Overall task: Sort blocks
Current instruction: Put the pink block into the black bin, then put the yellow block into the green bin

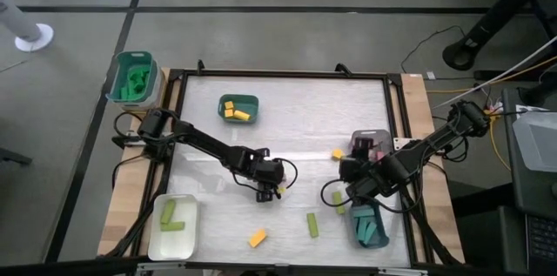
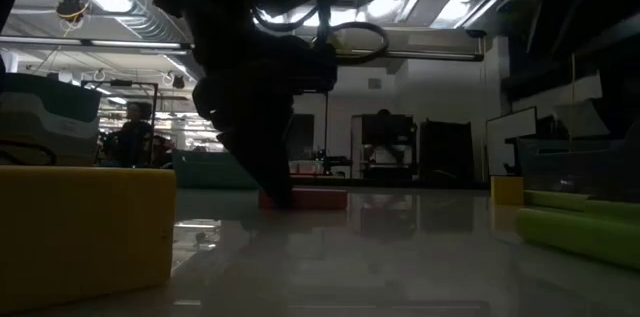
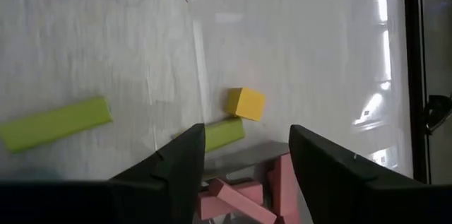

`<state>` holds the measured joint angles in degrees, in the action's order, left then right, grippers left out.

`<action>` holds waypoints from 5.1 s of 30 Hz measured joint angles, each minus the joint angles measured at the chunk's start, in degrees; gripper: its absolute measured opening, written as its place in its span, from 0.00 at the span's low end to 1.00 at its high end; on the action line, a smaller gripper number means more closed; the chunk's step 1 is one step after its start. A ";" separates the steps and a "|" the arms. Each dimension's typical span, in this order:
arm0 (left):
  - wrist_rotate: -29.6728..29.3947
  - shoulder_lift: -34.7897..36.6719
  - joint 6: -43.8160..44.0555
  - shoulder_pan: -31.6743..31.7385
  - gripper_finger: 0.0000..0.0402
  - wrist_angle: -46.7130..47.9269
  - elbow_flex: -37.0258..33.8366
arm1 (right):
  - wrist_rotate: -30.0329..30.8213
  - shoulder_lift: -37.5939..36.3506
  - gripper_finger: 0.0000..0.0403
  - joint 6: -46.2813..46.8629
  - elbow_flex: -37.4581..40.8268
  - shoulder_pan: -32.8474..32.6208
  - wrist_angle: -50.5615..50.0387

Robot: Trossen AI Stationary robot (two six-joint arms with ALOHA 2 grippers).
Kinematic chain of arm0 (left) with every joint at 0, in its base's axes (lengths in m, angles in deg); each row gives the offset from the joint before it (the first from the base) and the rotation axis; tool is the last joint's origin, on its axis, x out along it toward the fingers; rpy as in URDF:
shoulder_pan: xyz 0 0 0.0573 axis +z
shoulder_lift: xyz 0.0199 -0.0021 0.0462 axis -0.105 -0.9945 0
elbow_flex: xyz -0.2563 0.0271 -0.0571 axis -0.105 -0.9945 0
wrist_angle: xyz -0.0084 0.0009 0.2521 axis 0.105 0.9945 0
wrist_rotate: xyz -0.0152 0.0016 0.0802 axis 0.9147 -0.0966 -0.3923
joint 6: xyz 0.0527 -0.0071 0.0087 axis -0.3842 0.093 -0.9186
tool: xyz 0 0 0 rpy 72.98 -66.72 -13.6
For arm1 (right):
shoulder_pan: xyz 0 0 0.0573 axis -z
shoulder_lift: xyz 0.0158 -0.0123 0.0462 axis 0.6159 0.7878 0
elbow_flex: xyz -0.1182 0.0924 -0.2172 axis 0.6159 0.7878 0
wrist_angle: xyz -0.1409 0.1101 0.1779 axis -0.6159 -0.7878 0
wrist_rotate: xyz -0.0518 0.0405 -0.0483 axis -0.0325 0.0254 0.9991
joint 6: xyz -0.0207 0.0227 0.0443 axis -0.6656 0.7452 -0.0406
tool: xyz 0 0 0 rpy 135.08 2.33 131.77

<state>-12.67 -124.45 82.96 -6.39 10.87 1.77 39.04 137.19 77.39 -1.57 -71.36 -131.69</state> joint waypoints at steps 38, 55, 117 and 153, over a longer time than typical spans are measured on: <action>34.42 0.13 -0.26 8.34 0.23 -56.62 -0.27 | -0.92 2.08 0.48 -28.63 -0.02 -0.04 30.11; 34.98 0.17 -0.67 8.27 0.24 -56.04 -0.25 | 0.04 2.69 0.14 -31.21 0.00 0.00 31.51; 35.42 1.51 -2.44 12.00 0.38 -25.62 -0.12 | -1.92 -10.91 0.14 13.09 -0.09 -0.02 -18.86; 31.39 9.33 10.81 -9.32 0.33 -7.37 -0.18 | -13.46 -10.69 0.31 20.86 22.10 0.00 -13.37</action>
<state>18.72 -115.12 93.77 -15.70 3.50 1.59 25.58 126.51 98.26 20.53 -71.36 -145.06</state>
